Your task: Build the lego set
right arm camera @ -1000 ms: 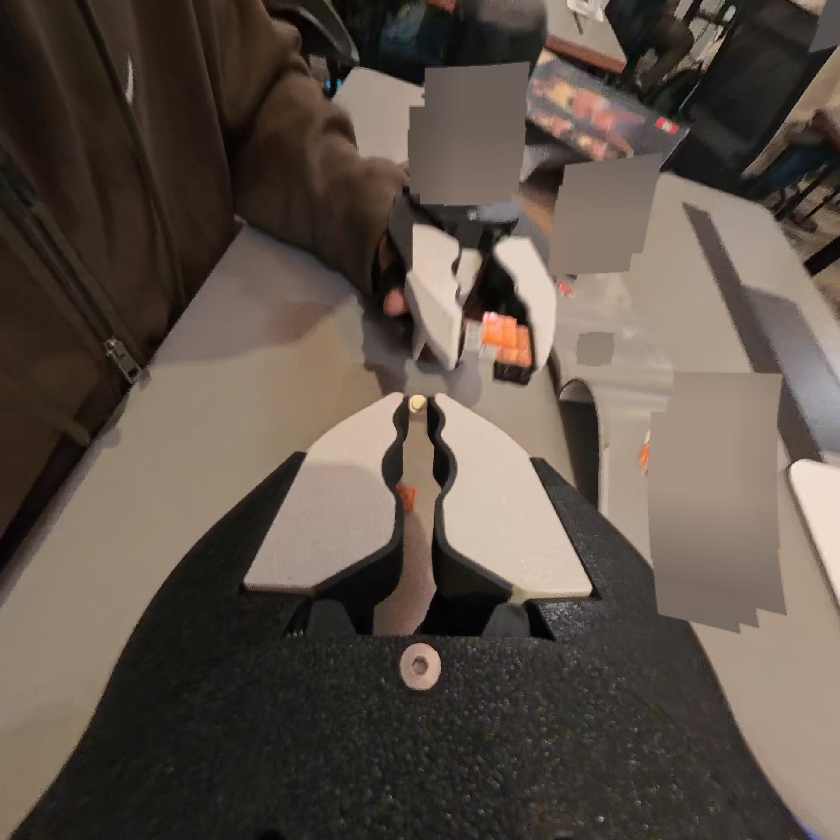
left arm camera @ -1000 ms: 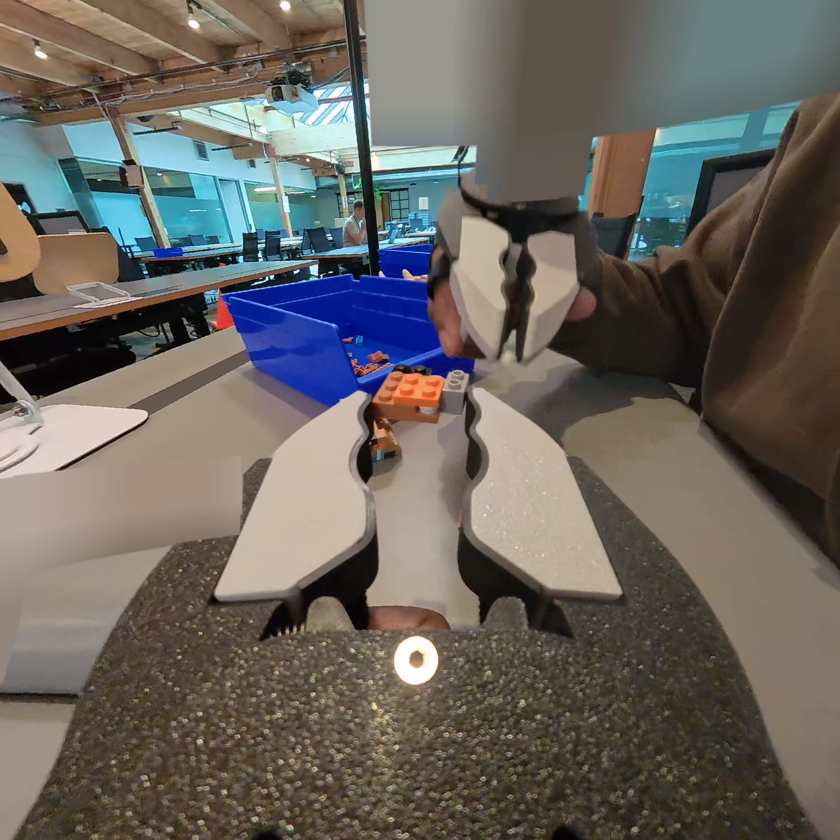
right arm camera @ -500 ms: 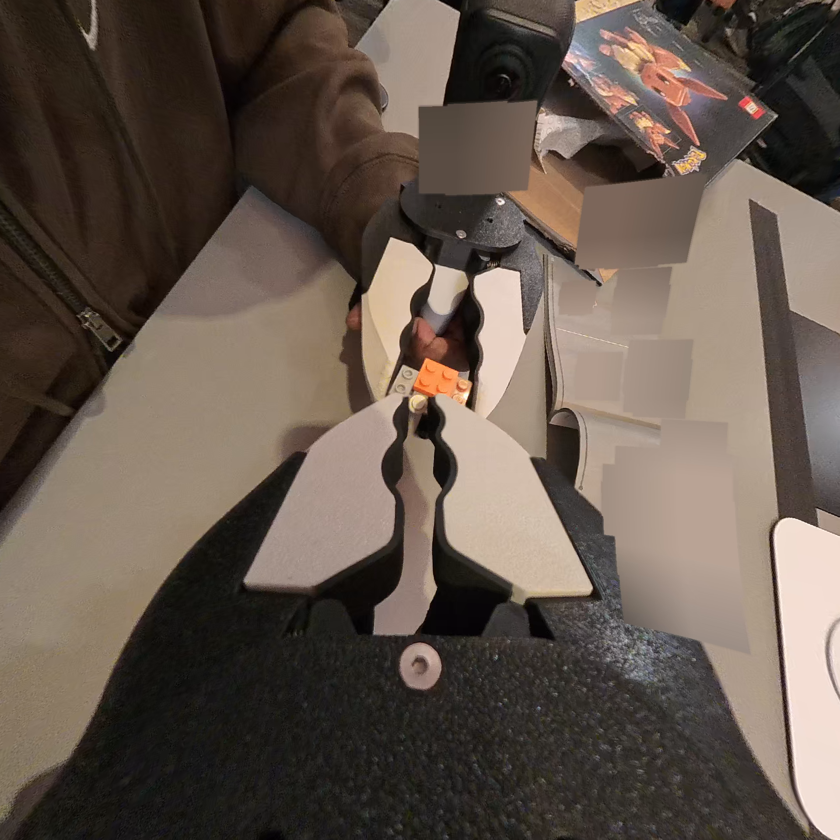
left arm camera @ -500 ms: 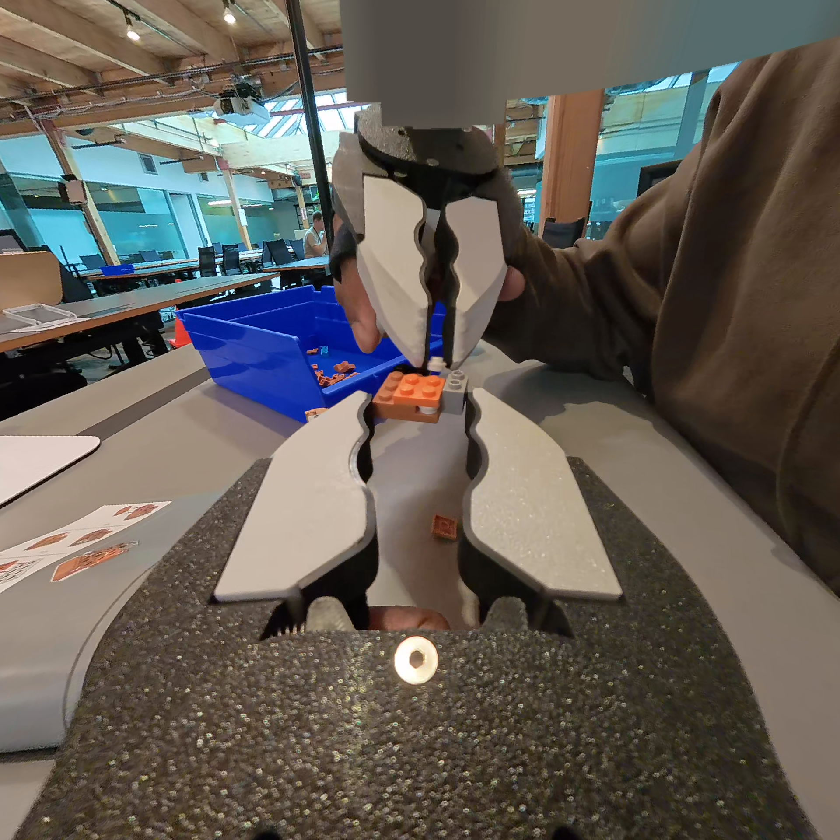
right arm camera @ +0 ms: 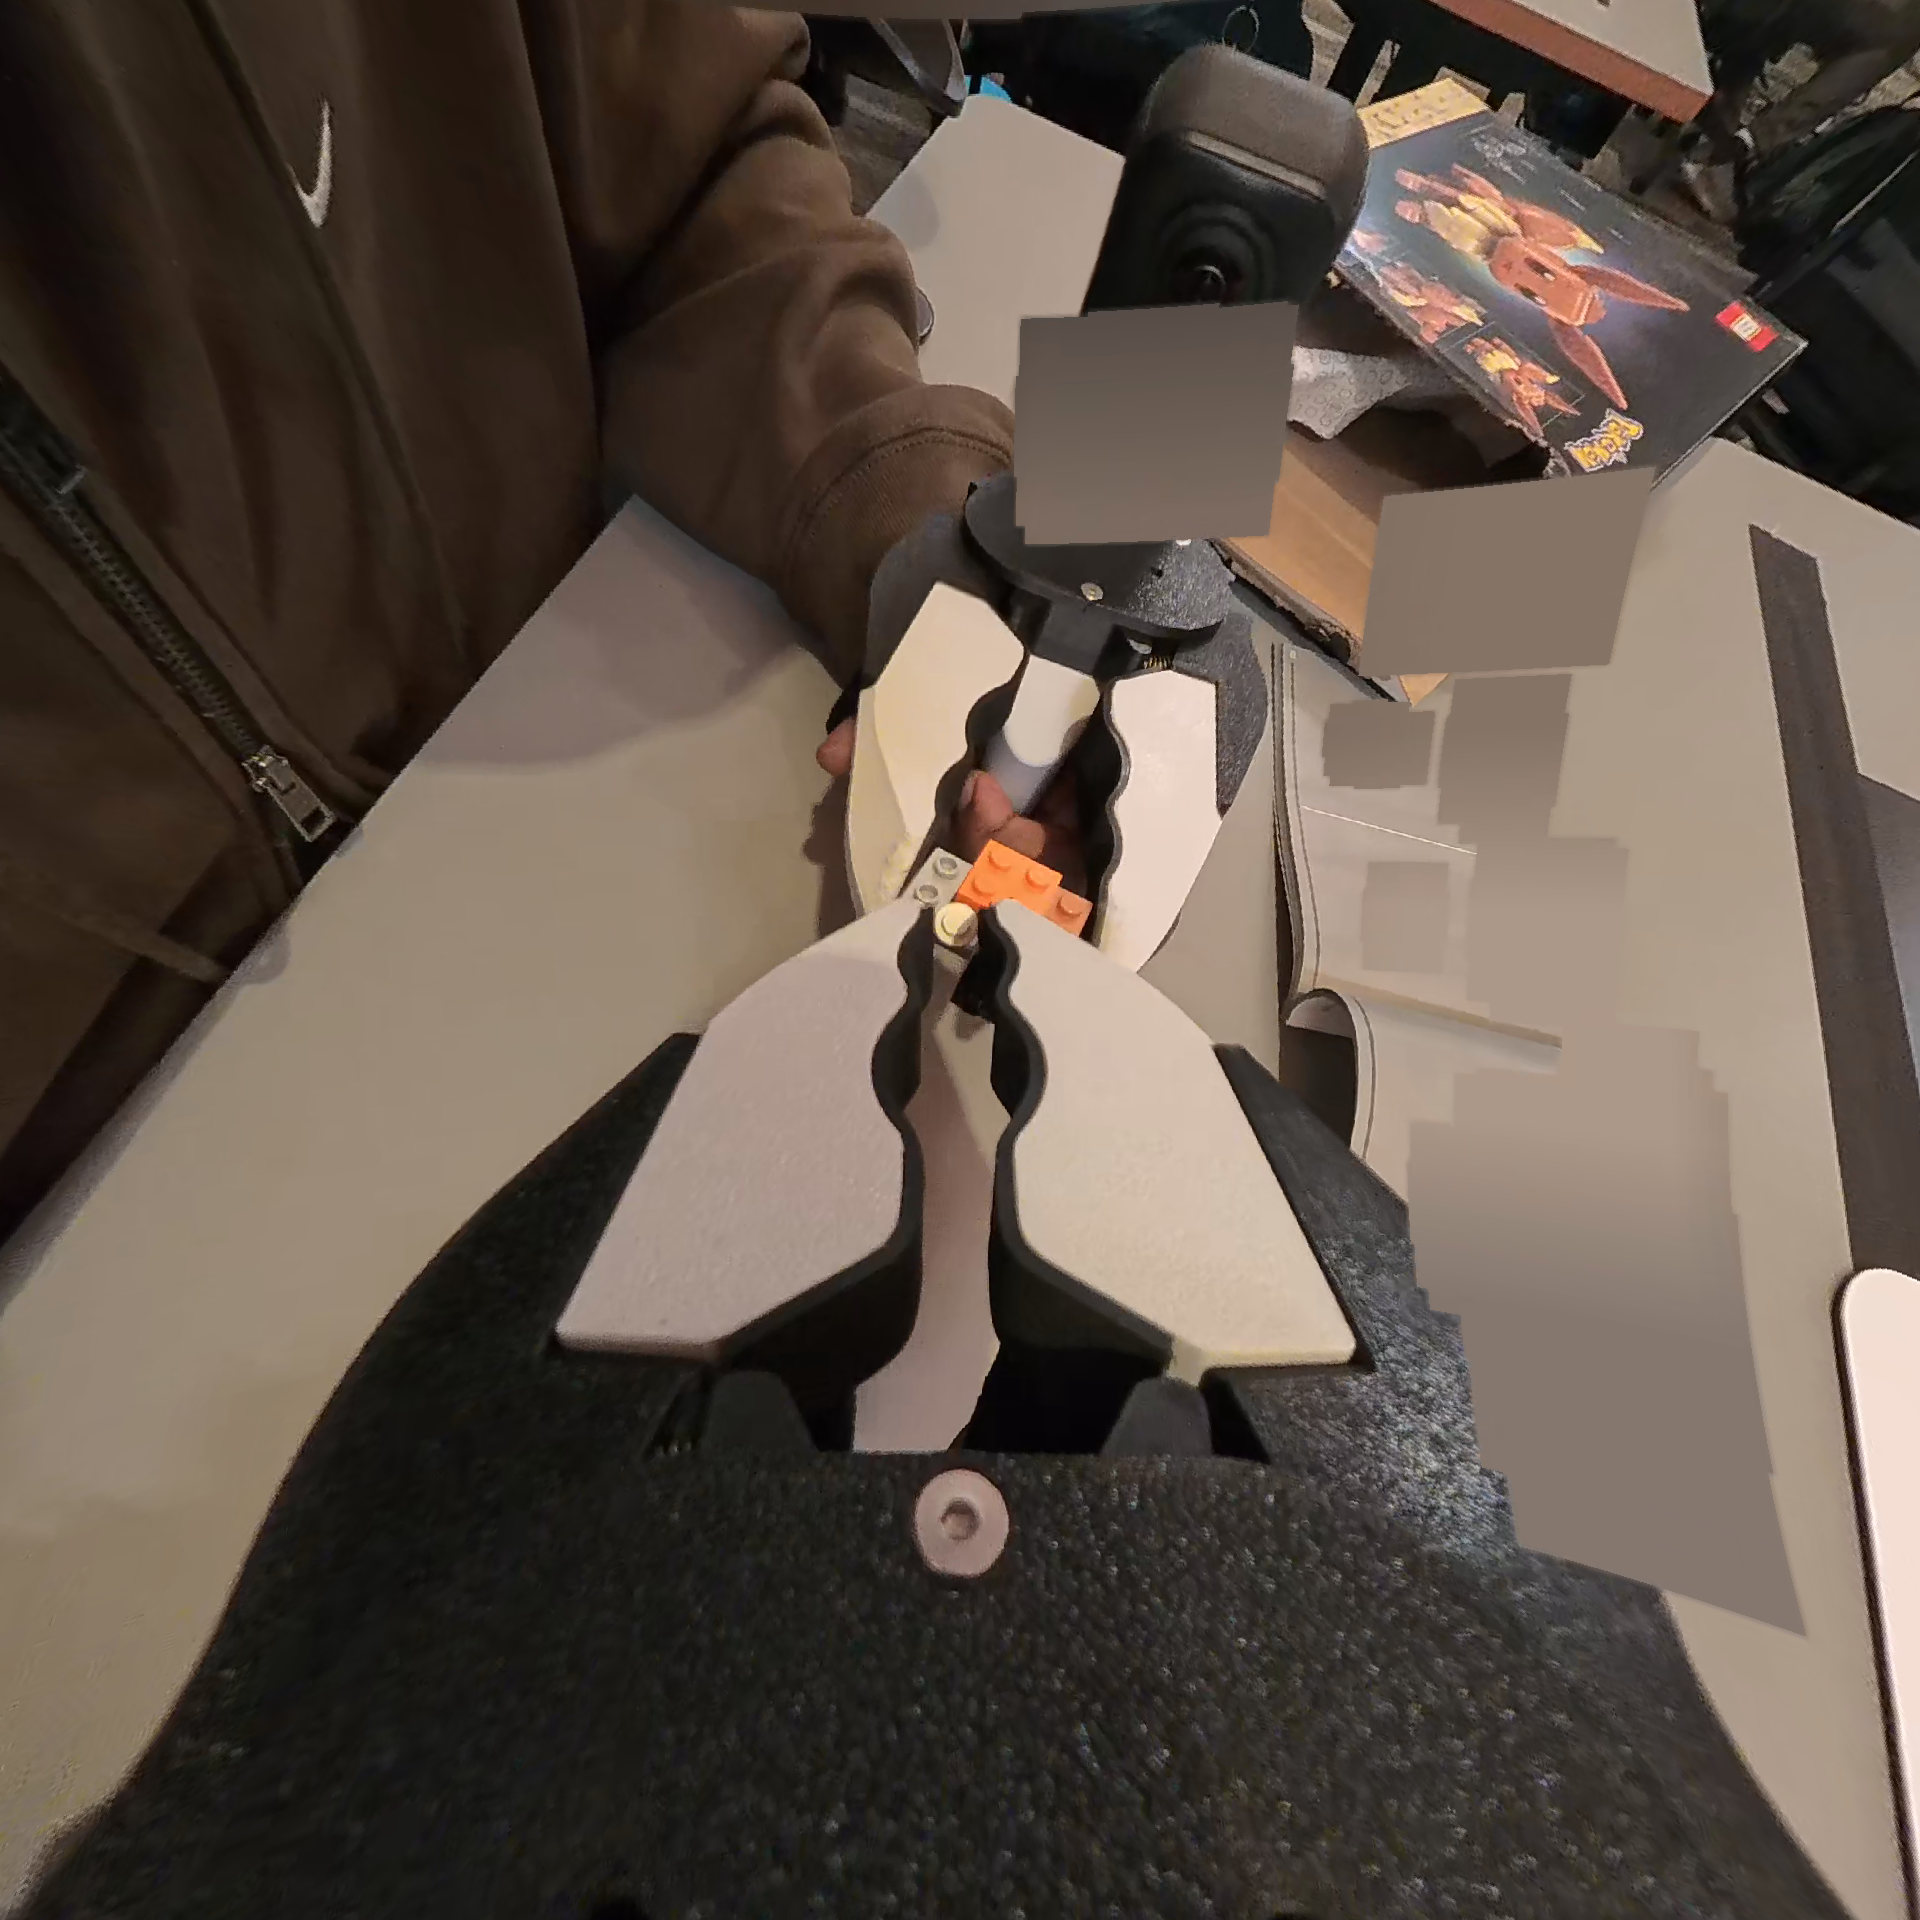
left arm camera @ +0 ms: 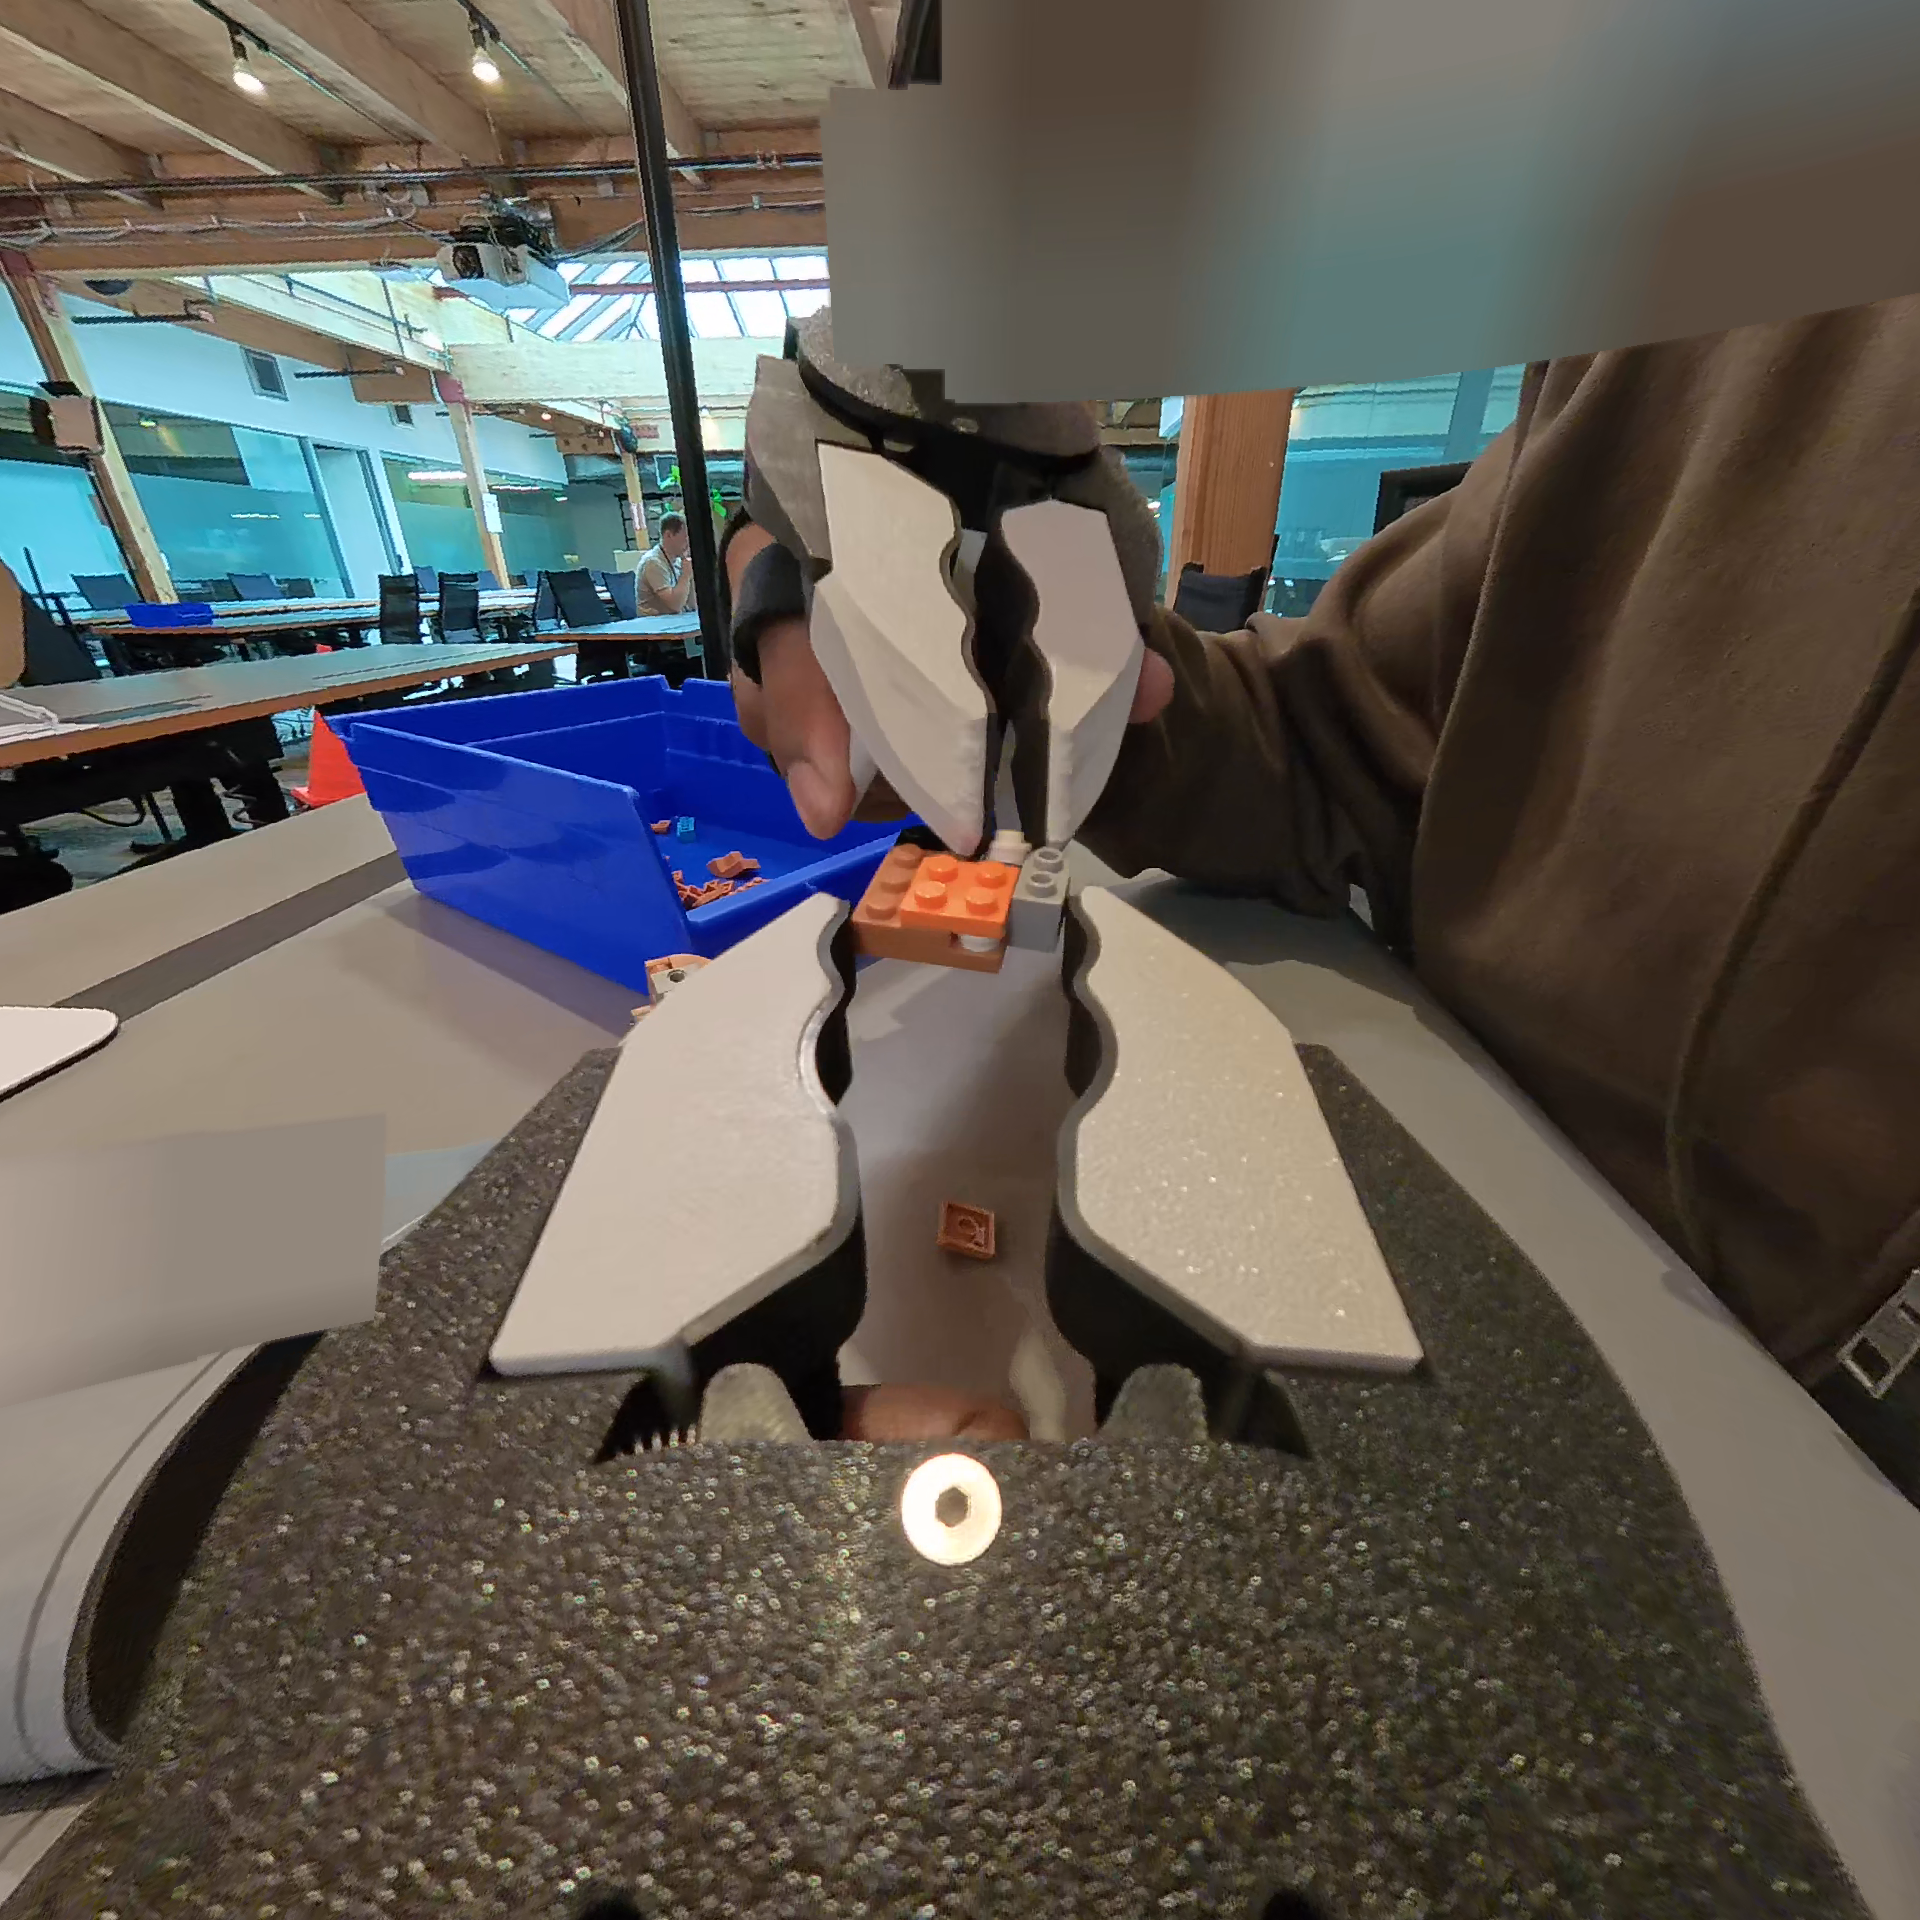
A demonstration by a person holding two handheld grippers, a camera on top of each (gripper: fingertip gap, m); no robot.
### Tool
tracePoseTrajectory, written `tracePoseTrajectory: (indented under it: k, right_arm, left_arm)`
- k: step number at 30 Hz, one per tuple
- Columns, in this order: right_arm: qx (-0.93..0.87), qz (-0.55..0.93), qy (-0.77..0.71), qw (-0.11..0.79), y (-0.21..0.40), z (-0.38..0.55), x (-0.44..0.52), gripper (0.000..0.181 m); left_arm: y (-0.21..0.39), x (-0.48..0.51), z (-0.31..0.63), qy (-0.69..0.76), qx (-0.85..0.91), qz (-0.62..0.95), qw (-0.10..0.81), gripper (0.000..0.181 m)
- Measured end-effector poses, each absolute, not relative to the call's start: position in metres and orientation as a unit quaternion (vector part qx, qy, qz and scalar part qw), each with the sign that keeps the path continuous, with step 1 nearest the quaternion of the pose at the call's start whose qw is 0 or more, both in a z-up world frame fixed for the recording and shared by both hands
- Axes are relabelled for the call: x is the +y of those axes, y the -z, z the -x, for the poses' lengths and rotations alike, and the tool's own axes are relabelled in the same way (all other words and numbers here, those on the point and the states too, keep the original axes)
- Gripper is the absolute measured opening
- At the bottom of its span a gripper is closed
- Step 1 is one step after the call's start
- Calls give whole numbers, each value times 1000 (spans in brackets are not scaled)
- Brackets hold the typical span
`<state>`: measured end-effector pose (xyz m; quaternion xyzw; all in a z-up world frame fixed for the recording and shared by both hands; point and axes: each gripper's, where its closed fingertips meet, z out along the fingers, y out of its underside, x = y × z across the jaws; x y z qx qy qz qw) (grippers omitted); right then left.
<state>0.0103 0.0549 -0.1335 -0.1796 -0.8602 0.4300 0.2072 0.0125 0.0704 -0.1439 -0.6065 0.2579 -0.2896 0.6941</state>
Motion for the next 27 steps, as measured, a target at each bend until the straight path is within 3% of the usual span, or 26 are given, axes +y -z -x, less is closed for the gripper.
tracePoseTrajectory:
  k: [27]
  right_arm:
    - [-828,136,-521,159,127,-17,44,9]
  left_arm:
    - [137,58,-21,397,250,580,666,38]
